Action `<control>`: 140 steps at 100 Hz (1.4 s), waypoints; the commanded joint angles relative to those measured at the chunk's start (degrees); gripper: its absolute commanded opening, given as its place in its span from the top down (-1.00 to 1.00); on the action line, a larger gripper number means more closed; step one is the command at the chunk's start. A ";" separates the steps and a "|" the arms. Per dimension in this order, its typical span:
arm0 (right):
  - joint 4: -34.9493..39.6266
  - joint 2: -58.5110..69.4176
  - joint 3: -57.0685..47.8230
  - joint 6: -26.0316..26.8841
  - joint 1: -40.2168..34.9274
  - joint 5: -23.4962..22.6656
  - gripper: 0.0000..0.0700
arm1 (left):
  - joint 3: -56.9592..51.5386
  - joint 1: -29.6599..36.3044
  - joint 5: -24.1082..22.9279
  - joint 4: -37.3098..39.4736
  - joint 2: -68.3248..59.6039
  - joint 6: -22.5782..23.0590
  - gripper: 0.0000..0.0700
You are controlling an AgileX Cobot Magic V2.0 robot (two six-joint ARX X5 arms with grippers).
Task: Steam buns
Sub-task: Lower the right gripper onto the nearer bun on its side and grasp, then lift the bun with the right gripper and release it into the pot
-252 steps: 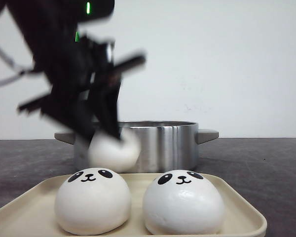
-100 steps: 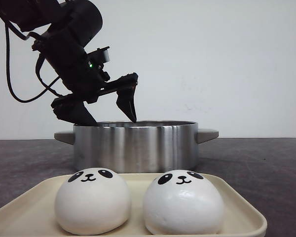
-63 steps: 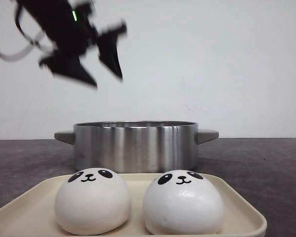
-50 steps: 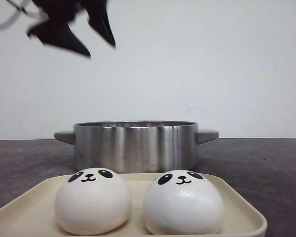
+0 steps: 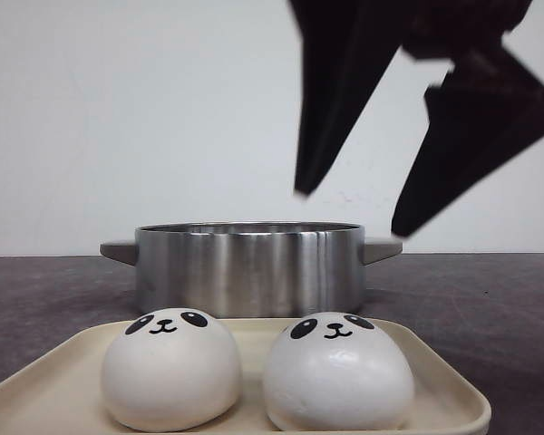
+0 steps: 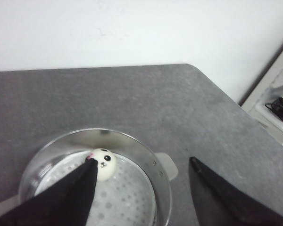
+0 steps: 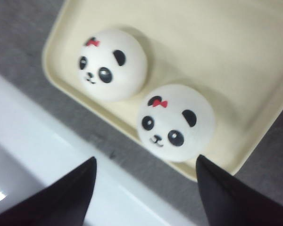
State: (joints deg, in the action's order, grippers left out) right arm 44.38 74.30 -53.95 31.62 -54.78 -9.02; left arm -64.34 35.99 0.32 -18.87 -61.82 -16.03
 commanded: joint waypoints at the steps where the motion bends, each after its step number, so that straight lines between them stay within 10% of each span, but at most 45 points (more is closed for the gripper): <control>1: -1.20 2.73 -0.63 1.03 -0.77 0.11 -0.23 | -1.01 0.68 0.13 0.20 -0.52 -0.11 0.02; 49: -3.98 14.12 -0.63 1.46 -0.98 2.75 -0.15 | -1.01 2.40 0.11 0.20 -0.52 -0.04 0.02; 64: -3.52 15.19 -0.63 1.18 -0.98 2.58 1.00 | -0.98 2.40 0.13 0.17 -0.52 -0.04 0.02; 99: -2.93 7.50 -10.67 -1.38 -0.92 6.43 0.99 | -1.01 2.38 0.11 -2.21 -0.15 -0.04 0.02; 140: -0.50 10.67 -33.16 -16.00 8.68 13.97 0.99 | -1.01 2.27 -0.48 -2.38 0.02 -2.51 0.02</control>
State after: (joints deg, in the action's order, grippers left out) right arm 43.05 81.62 -86.87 18.96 -47.37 4.73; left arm -64.34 37.80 0.10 -22.39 -61.80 -17.72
